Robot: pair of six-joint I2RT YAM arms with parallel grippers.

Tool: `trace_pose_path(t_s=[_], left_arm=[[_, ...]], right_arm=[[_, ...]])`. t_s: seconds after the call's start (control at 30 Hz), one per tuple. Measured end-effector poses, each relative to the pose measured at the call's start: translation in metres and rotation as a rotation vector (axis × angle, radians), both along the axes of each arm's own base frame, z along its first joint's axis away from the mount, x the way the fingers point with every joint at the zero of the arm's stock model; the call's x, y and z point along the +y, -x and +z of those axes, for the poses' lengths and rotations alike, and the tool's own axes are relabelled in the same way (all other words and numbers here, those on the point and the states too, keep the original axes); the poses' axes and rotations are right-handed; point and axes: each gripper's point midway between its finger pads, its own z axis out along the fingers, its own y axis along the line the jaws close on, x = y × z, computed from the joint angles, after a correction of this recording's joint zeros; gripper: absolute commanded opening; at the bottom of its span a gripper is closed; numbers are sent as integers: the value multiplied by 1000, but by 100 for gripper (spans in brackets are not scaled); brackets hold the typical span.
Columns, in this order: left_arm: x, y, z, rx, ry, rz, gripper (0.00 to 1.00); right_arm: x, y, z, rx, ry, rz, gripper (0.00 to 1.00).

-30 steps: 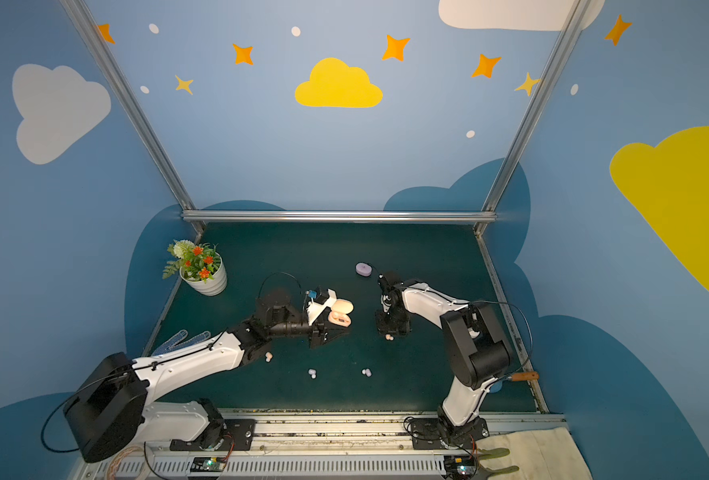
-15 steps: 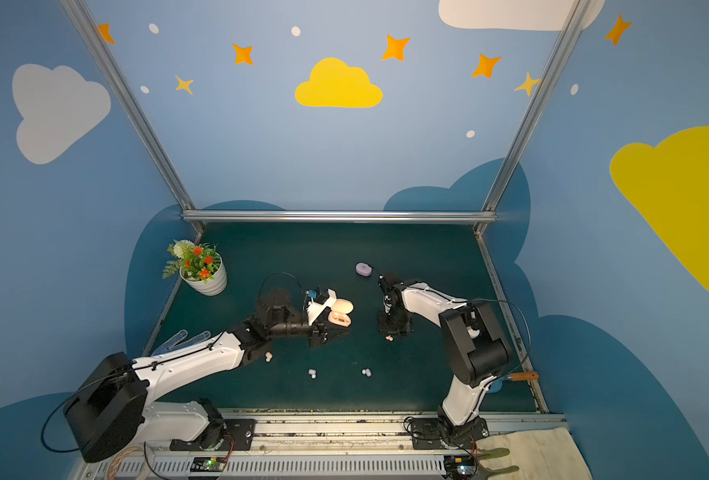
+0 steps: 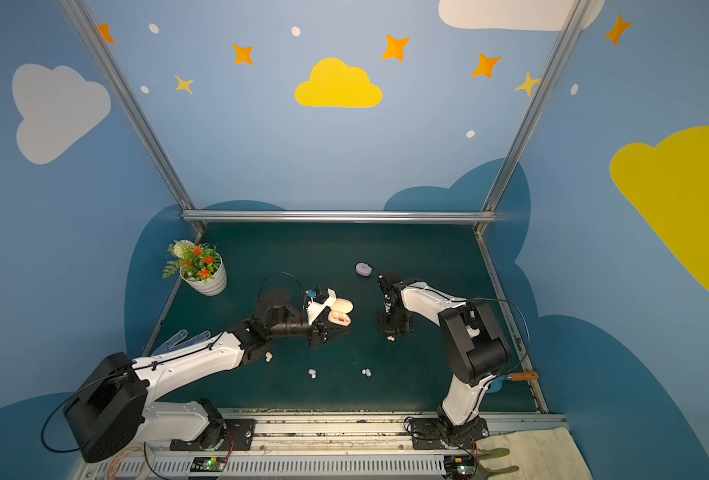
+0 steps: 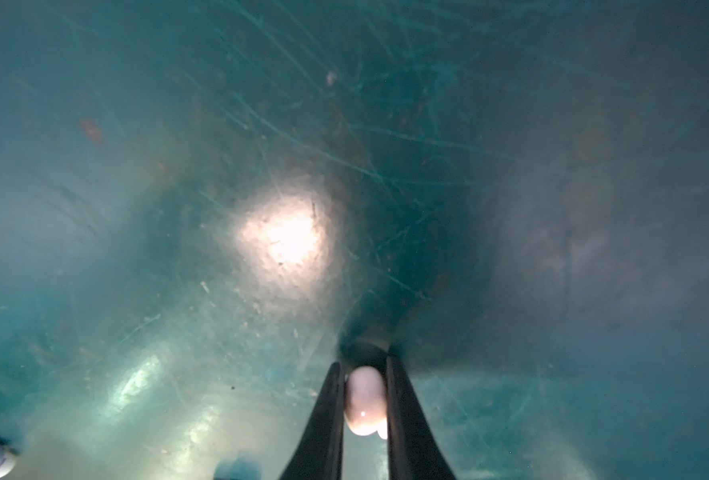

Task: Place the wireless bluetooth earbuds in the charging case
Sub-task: 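Lift the earbud with the right gripper and carry it to the pink case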

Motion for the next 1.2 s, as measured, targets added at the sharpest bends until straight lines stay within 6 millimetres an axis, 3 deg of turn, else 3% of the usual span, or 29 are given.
trace_pose_path(t_s=[0.13, 0.23, 0.33, 0.6, 0.8, 0.93, 1.2], left_arm=[[0, 0, 2, -4, 7, 1, 23], [-1, -1, 5, -18, 23, 1, 23], [-3, -3, 10, -30, 49, -2, 23], [-17, -10, 13, -40, 102, -38, 23], [-31, -14, 36, -94, 176, -91, 23], [-40, -16, 45, -106, 217, -138, 23], [-49, -14, 51, -86, 269, -203, 23]], right_arm=[[6, 5, 14, -17, -61, -5, 16], [14, 3, 42, -78, -142, -3, 16], [20, 2, 79, -151, -234, 1, 16], [28, 6, 201, -371, -491, 12, 14], [33, 25, 269, -469, -654, 63, 14], [41, 37, 295, -478, -748, 108, 15], [54, 52, 313, -435, -873, 146, 14]])
